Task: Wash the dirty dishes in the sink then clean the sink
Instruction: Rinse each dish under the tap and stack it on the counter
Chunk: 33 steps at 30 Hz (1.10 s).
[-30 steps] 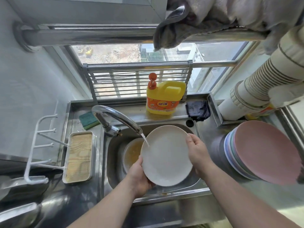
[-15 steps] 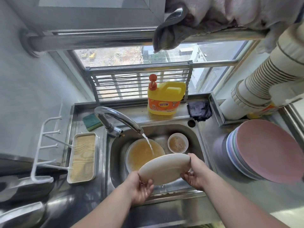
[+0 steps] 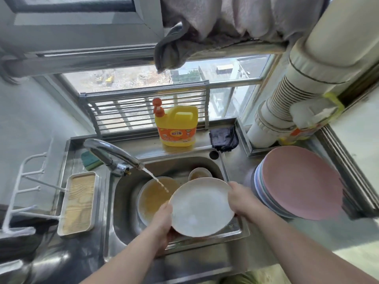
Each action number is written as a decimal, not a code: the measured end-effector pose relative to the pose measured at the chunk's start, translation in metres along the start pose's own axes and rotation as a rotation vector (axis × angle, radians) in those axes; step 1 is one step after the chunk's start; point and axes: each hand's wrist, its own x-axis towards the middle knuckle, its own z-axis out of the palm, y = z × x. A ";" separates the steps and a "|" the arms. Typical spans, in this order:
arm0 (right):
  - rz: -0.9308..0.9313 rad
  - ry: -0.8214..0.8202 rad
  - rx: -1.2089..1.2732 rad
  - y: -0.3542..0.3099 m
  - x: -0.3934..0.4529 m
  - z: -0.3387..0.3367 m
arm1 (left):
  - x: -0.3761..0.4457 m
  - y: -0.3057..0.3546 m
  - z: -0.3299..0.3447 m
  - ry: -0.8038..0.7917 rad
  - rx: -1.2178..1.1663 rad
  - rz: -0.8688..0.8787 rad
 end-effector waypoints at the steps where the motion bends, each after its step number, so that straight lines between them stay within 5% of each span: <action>1: -0.063 0.077 -0.144 0.005 -0.003 -0.014 | -0.001 0.002 0.015 0.021 0.031 0.094; 5: -0.246 0.290 -0.215 0.040 -0.012 -0.078 | -0.002 0.010 0.076 0.255 0.295 0.481; 7: -0.302 0.388 -0.235 0.067 -0.011 -0.113 | -0.003 0.013 0.106 0.248 0.504 0.589; 19: -0.126 0.483 -0.239 0.213 0.030 -0.208 | 0.024 0.019 0.282 0.151 1.092 0.718; 26: -0.082 0.585 -0.322 0.207 0.033 -0.209 | 0.033 0.002 0.263 0.087 0.871 0.730; 29: -0.386 0.663 -0.166 0.169 0.019 -0.193 | 0.033 -0.011 0.221 0.197 0.747 0.719; 33: -0.679 0.467 -0.029 0.087 0.006 -0.130 | 0.043 -0.024 0.134 0.368 0.799 0.574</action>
